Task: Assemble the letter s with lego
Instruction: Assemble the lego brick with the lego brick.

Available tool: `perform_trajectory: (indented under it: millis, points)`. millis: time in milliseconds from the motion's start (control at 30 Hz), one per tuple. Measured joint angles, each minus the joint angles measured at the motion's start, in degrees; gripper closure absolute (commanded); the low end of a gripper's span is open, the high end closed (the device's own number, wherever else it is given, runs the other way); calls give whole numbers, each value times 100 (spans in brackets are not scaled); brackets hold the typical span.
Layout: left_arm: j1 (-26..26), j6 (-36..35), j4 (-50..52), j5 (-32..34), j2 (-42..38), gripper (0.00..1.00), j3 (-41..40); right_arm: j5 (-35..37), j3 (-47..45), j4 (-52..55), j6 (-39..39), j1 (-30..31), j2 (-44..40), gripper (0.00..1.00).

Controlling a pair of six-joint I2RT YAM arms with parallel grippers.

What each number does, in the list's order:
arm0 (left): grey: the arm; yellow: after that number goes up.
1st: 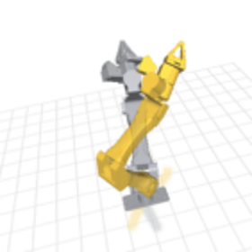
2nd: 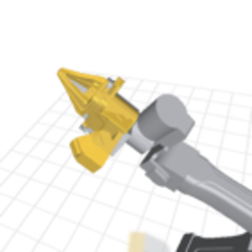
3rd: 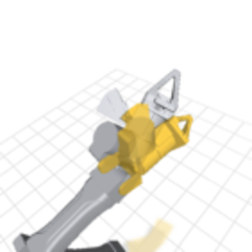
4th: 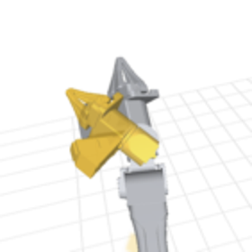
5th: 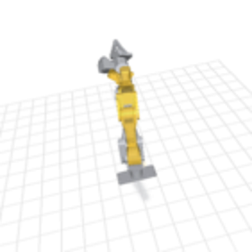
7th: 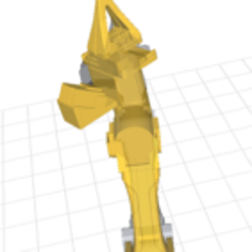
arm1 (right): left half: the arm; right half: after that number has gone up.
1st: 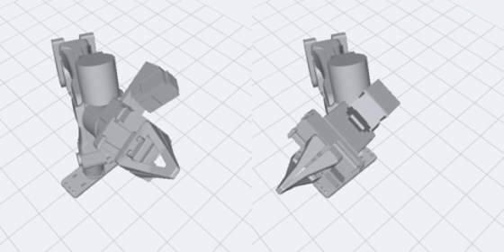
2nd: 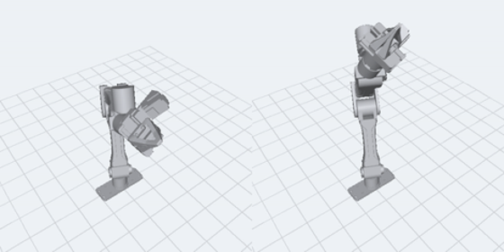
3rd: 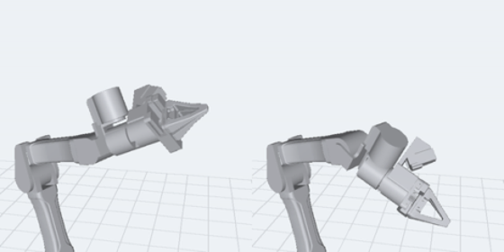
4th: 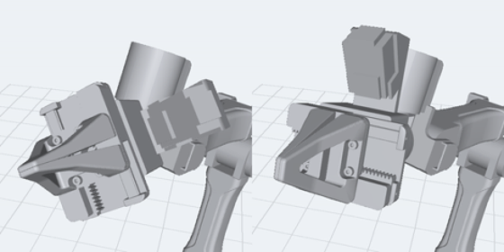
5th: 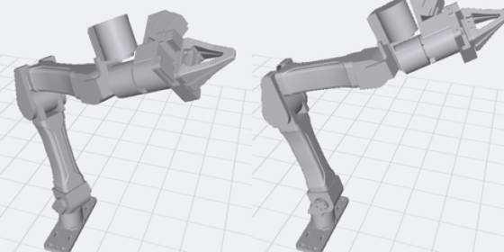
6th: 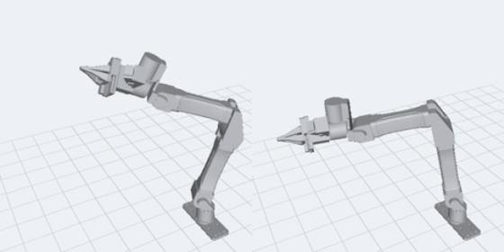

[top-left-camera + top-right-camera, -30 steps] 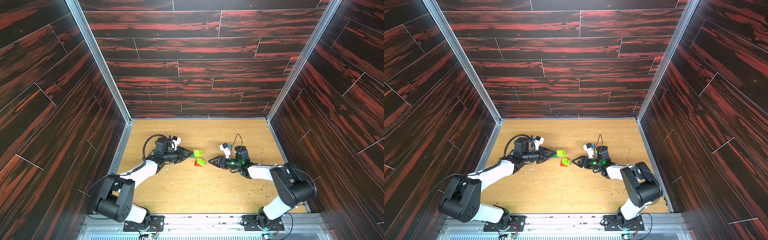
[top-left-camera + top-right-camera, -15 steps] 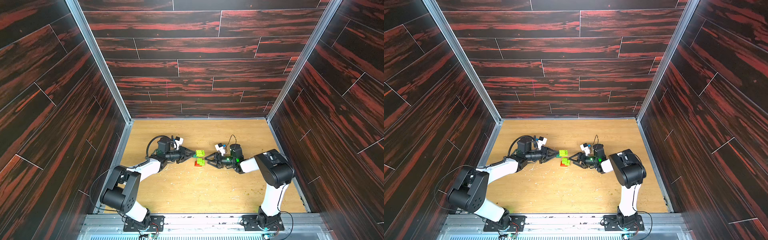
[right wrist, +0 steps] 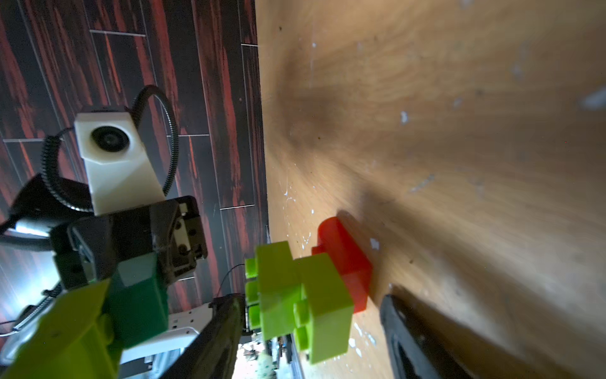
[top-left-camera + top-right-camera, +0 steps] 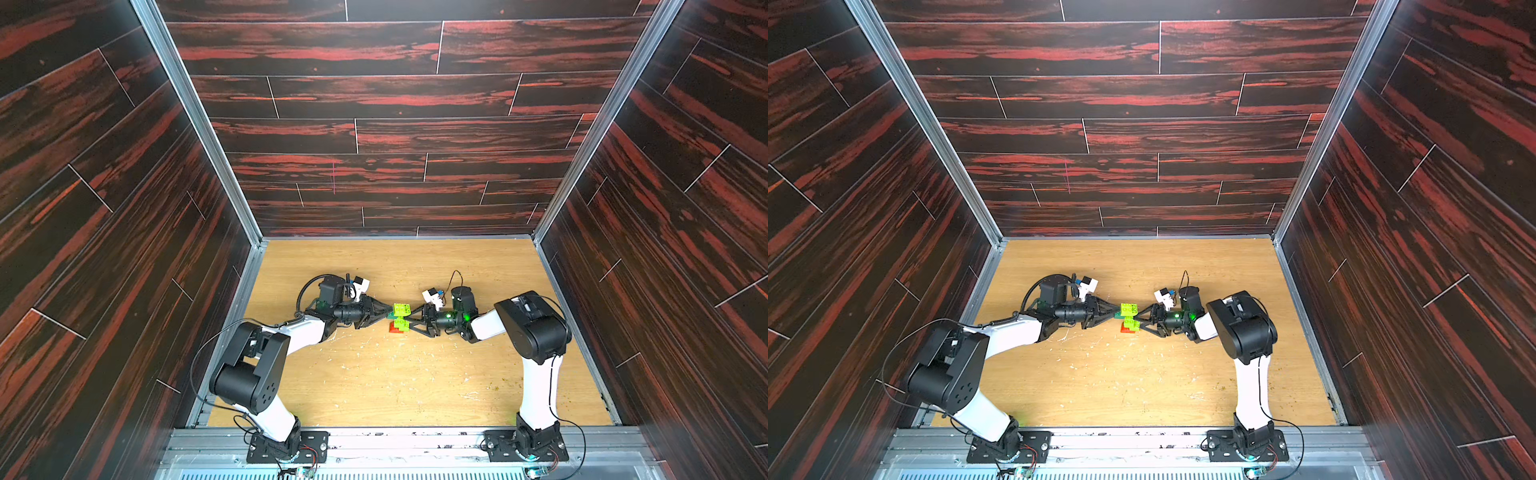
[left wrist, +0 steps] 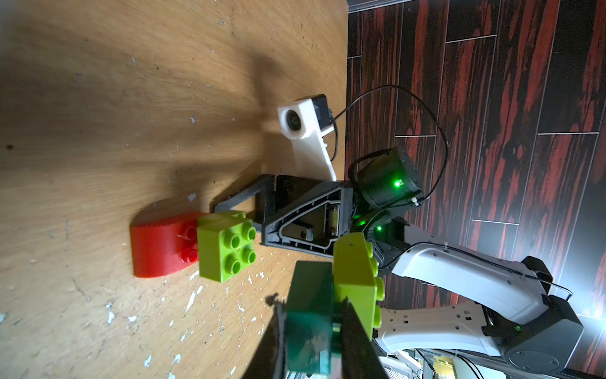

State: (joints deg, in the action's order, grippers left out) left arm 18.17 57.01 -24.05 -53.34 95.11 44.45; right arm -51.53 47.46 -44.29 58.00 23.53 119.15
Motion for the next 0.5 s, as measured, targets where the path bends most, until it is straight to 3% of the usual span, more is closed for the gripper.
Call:
perform_trajectory:
  millis: [500]
  points:
    - [0,-146,-2,-157,254,86,131,-96,136,144,-44,37,87,32]
